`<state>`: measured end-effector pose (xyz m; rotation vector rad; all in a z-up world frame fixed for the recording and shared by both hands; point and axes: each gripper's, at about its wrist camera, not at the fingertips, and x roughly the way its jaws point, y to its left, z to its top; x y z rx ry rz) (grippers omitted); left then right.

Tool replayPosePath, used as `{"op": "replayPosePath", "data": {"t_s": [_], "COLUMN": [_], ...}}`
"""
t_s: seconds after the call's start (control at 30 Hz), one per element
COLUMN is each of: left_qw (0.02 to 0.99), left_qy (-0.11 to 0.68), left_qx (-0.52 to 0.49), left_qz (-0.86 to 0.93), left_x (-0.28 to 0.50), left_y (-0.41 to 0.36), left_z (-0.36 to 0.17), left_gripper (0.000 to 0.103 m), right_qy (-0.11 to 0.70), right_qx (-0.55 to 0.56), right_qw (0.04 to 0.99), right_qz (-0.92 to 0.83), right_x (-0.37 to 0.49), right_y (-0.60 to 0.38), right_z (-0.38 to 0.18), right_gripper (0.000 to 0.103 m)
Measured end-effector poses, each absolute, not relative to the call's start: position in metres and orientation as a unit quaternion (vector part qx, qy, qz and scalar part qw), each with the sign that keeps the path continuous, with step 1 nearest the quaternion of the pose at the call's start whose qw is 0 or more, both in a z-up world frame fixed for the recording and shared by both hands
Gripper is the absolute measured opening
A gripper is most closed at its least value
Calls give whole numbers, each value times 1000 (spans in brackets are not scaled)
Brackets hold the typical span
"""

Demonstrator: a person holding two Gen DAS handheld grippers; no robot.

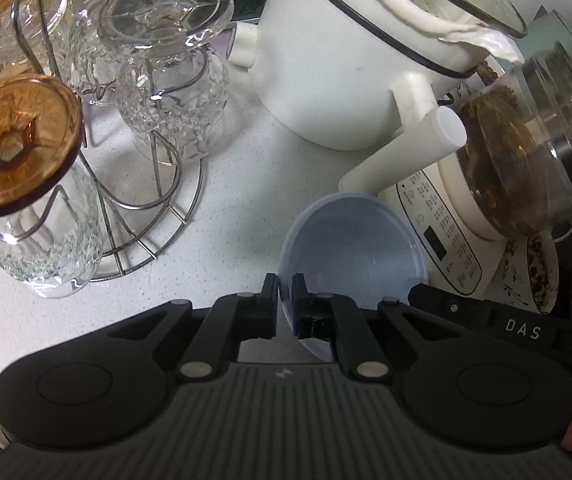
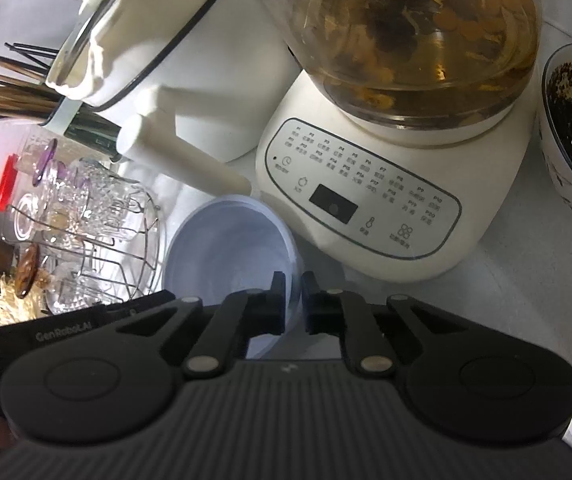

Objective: Organize plates and bowls
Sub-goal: 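Lift the smaller light-blue bowl and carry it onto the other blue bowl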

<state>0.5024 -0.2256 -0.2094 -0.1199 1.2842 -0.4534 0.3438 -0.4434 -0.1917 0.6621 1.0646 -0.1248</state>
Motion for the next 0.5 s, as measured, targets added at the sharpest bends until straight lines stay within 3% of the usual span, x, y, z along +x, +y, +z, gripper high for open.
{"op": "replayPosePath", "data": {"t_s": [0.5], "left_qw": [790], "left_qy": [571], "left_qx": [-57], "left_qz": [-217], "left_x": [475], "left_y": [-224], "left_z": [-182], "left_gripper": [8], "right_qy": [470], "right_qx": [327], "right_qw": [818], "right_qz": [-46], "right_x": [319], "right_y": [-449], "right_z": [-172], "right_gripper": [11]}}
